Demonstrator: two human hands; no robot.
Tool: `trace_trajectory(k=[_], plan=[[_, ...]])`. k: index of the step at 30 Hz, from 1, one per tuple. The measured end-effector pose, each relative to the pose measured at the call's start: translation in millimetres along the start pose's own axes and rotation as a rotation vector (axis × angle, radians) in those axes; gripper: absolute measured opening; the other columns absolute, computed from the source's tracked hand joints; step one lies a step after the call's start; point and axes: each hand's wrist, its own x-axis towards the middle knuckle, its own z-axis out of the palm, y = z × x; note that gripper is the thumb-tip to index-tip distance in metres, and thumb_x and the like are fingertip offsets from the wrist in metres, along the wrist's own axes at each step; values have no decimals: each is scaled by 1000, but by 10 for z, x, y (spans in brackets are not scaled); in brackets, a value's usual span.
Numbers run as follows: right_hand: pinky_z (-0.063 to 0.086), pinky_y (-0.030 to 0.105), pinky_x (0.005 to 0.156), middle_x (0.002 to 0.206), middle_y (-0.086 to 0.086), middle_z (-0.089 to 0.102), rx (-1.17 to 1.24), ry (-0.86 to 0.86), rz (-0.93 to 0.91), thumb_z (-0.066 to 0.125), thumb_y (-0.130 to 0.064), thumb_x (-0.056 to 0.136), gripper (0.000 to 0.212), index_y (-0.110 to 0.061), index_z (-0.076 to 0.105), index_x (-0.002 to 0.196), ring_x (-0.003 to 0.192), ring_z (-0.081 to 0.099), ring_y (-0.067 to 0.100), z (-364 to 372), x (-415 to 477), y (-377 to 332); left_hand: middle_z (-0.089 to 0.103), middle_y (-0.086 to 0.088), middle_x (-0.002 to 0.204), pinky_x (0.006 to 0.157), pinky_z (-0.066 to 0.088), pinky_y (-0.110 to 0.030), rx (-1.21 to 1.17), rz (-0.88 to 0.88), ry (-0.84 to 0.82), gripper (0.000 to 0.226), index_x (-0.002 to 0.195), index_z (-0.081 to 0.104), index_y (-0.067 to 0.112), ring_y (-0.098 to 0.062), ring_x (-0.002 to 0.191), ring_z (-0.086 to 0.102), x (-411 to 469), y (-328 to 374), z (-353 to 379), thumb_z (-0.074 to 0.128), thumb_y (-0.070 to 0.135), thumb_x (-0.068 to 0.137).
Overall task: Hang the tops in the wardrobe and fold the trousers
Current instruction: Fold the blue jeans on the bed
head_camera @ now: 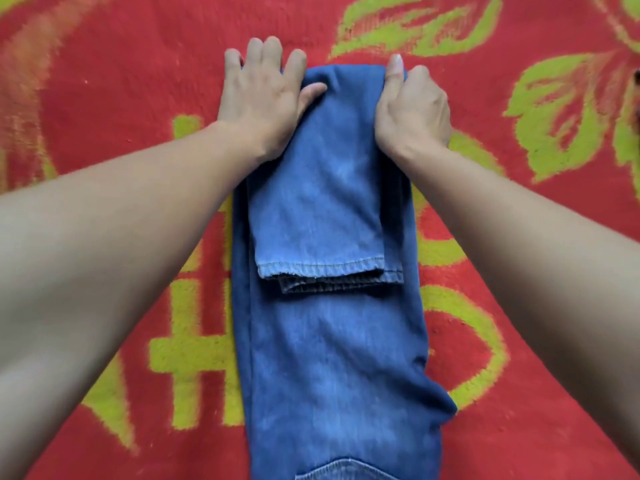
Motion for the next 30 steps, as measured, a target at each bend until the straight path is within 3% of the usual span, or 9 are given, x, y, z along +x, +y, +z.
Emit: trace_trajectory(k=[3, 7, 12, 15, 19, 23, 26, 28, 30], plan=[[42, 37, 87, 131, 14, 61, 15, -150, 24, 29, -77, 92, 85, -5, 53, 132, 120, 57, 35, -86, 149, -61, 53, -26, 121, 99, 29, -59, -25, 40, -9, 56, 119, 49, 8, -42, 114, 46, 213, -60, 9, 20, 54, 103], [32, 33, 75, 124, 13, 64, 12, -77, -63, 36, -70, 96, 70, -7, 54, 122, 115, 59, 35, 6, 301, -7, 63, -29, 108, 90, 36, -55, -23, 106, 6, 67, 106, 54, 11, -48, 101, 58, 496, -172, 55, 12, 63, 99], [30, 37, 74, 117, 16, 65, -42, -22, -135, 33, -67, 98, 65, -8, 49, 123, 112, 59, 38, 144, 291, 14, 63, -25, 105, 98, 29, -61, -40, 38, -22, 67, 102, 52, 12, -46, 99, 56, 512, -142, 187, 9, 63, 99], [34, 36, 77, 127, 17, 61, -89, -114, -113, 39, -79, 87, 79, -11, 54, 125, 119, 56, 39, -33, 356, -27, 62, -24, 109, 102, 25, -62, -79, 16, -173, 67, 105, 52, 14, -45, 106, 55, 559, -128, 99, 9, 66, 98], [45, 45, 98, 142, 16, 47, -197, -261, -154, 52, -94, 64, 115, -12, 37, 143, 128, 51, 38, -255, 382, 40, 59, -23, 122, 107, 20, -62, -194, -22, -324, 55, 102, 44, 18, -44, 118, 51, 618, -161, -33, 14, 64, 99], [56, 39, 95, 114, -3, 71, 132, -519, -136, 83, -71, 57, 79, -19, 69, 115, 103, 68, 14, -395, 371, 120, 55, -25, 124, 91, 37, -48, -321, 5, -425, 49, 109, 43, 12, -41, 106, 52, 522, -257, -198, 45, 58, 91], [60, 35, 86, 89, -9, 77, 316, -570, -134, 94, -43, 61, 46, -18, 75, 95, 82, 74, 7, -501, 322, 119, 59, -18, 120, 78, 38, -33, -387, 9, -368, 54, 120, 53, 10, -34, 101, 55, 307, -287, -454, 73, 35, 76], [61, 35, 83, 99, -2, 75, 391, -539, -114, 93, -35, 59, 58, -15, 69, 107, 89, 73, 12, -647, 230, 80, 61, -15, 112, 77, 39, -32, -394, -6, -288, 46, 117, 59, 11, -29, 93, 53, 162, -288, -693, 74, 22, 75], [56, 19, 72, 106, -5, 67, 393, -472, -129, 90, -33, 59, 67, -21, 59, 118, 93, 67, 7, -866, 98, 51, 60, -9, 104, 77, 42, -32, -404, -29, -232, 42, 115, 64, 13, -28, 93, 54, -2, -273, -1012, 73, 19, 73]])
